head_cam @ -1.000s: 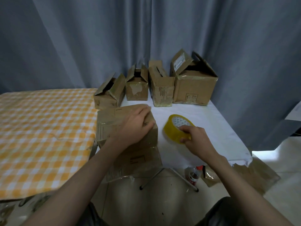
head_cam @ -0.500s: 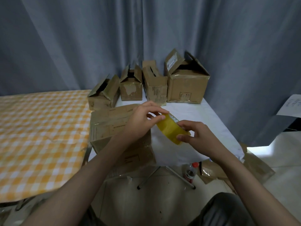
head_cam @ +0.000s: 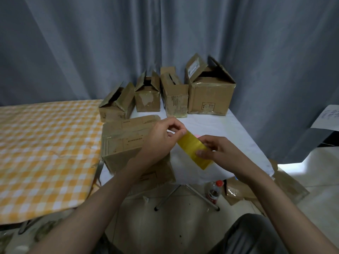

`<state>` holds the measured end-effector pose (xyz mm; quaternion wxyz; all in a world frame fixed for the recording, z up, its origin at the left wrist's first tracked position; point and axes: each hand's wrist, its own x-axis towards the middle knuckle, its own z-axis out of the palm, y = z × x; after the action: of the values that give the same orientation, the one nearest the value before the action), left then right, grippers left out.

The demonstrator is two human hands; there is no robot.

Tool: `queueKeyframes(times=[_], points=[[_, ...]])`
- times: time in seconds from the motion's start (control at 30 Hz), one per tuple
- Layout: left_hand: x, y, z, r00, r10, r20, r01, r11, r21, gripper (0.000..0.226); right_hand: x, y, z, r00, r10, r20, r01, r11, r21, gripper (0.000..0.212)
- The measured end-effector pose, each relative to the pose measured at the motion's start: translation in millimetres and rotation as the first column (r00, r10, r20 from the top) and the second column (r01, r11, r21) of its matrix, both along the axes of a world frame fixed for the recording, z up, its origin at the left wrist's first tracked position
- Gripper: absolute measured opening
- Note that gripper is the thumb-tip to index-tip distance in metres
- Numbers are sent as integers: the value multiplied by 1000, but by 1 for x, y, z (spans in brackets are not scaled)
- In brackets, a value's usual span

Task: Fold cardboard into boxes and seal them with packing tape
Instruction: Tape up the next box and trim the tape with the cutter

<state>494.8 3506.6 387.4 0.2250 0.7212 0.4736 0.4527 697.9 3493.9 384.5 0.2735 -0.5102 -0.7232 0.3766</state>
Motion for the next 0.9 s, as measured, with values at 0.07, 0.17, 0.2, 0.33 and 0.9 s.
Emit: queueKeyframes(times=[0.07, 0.17, 0.2, 0.33, 0.9], points=[[2, -3, 2, 1000, -1, 16, 2, 998, -57, 7, -1, 1, 2, 997, -59, -54, 55, 996, -71, 6], [1, -5, 7, 1000, 8, 14, -6, 993, -116, 10, -5, 3, 6, 992, -128, -23, 123, 982, -144, 14], [0, -4, 10, 1000, 12, -4, -12, 990, -143, 10, -7, 3, 7, 990, -140, -7, 138, 979, -151, 20], [-13, 1, 17, 994, -33, 103, 64, 948, -312, 15, -15, 3, 7, 989, -151, -1, 150, 981, -122, 33], [-45, 0, 2, 992, 74, 104, -15, 878, -479, 11, -30, 4, -1, 977, -149, 154, 137, 987, 87, 39]])
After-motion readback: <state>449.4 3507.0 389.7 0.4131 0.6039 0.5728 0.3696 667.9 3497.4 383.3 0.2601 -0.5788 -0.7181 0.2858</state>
